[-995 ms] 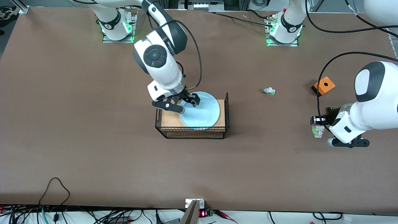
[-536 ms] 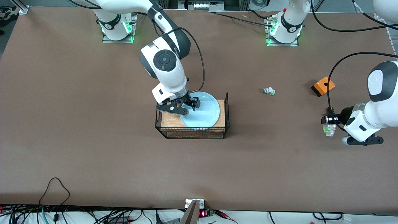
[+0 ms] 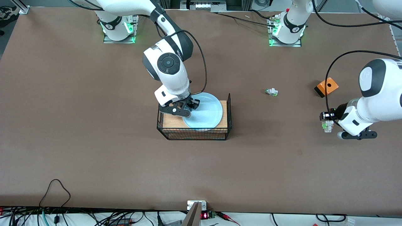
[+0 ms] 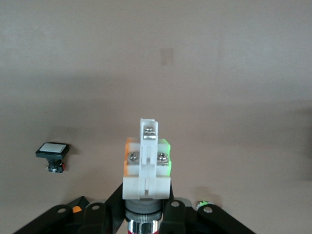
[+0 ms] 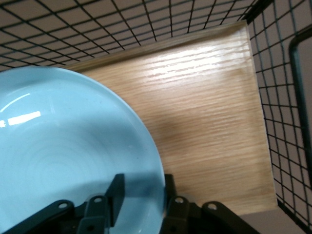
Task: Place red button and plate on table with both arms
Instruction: 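Grip the plate rim with the right gripper while the left gripper lowers the button, then lift the plate off the basket while the left gripper releases the button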
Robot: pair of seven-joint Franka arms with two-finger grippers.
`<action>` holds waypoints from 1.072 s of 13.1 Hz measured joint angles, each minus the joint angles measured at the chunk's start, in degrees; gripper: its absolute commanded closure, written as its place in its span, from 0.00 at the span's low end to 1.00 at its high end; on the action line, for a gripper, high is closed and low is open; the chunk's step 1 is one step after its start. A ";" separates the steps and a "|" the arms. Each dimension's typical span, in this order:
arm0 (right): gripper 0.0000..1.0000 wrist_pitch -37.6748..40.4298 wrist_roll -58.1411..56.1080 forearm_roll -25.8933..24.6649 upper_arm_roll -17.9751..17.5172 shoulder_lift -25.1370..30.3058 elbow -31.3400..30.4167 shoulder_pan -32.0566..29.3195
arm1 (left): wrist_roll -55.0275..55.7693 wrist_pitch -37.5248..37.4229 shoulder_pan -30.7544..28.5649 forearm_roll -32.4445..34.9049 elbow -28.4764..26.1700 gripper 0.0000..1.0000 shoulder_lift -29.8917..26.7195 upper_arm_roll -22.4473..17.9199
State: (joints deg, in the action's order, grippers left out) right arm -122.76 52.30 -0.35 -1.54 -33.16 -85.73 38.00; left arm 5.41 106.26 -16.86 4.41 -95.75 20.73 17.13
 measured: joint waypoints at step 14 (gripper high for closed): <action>1.00 23.32 0.00 6.75 0.10 11.12 1.59 0.88 | -0.05 19.37 13.74 -0.05 -20.40 1.00 -3.41 -14.89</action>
State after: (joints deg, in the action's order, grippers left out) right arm -99.44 52.30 6.40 -1.44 -22.04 -84.14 38.88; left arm 5.36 125.62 -3.12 4.36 -116.15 17.33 2.24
